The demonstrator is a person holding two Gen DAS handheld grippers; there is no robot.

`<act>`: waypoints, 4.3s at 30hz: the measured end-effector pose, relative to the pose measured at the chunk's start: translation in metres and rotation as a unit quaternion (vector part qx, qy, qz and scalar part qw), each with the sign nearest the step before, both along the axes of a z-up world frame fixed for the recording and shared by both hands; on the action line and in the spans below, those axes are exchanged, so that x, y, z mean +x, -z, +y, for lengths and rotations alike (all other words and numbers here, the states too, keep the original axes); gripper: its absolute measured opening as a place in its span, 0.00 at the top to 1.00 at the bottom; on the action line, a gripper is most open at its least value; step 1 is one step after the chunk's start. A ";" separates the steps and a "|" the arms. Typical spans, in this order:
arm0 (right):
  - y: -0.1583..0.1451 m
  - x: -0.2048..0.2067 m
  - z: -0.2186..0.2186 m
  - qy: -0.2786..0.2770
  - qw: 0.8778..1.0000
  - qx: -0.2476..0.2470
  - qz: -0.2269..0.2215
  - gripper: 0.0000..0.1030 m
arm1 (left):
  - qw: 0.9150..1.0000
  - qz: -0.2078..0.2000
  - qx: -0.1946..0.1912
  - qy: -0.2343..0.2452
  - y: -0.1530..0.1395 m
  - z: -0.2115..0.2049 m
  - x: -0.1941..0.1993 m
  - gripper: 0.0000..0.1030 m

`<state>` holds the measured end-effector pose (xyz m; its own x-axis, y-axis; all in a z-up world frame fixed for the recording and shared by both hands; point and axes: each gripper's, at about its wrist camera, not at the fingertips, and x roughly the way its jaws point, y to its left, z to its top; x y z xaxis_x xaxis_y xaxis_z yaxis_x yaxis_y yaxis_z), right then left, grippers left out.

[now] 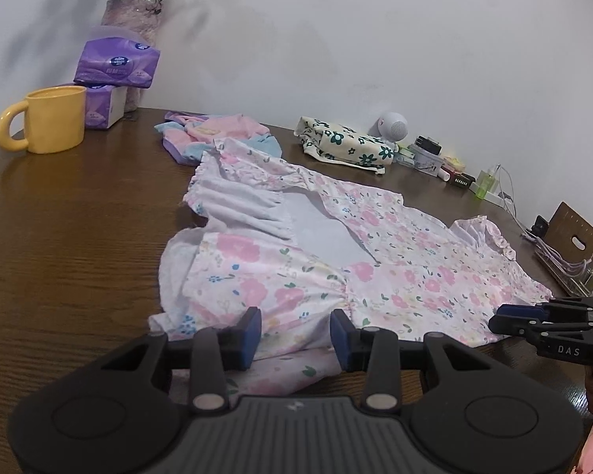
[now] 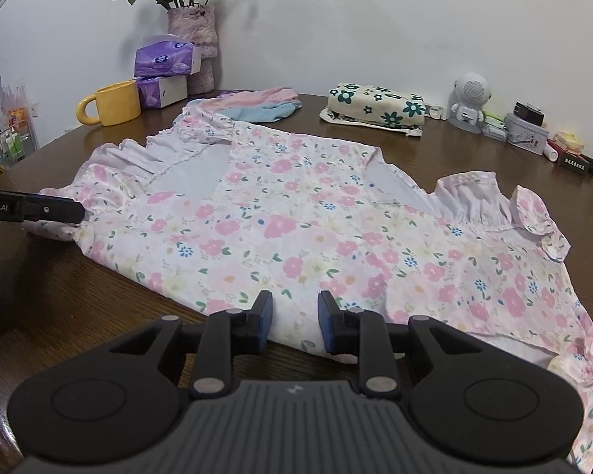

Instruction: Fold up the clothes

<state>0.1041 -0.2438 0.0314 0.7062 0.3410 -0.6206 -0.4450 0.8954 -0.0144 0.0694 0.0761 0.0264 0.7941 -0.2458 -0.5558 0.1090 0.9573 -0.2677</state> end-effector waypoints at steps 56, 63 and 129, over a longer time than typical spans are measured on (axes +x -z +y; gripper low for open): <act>-0.005 -0.055 -0.205 0.009 1.000 -0.027 0.006 0.82 | 0.905 -0.067 0.188 0.376 -0.015 -0.314 0.023 0.24; -0.014 -0.047 -0.215 0.024 0.999 0.026 0.005 0.97 | 0.890 -0.076 0.194 0.405 -0.011 -0.329 0.023 0.24; -0.030 0.047 -0.205 -0.201 0.974 -0.104 0.004 0.89 | 0.898 0.043 0.045 0.436 -0.030 -0.362 0.148 0.76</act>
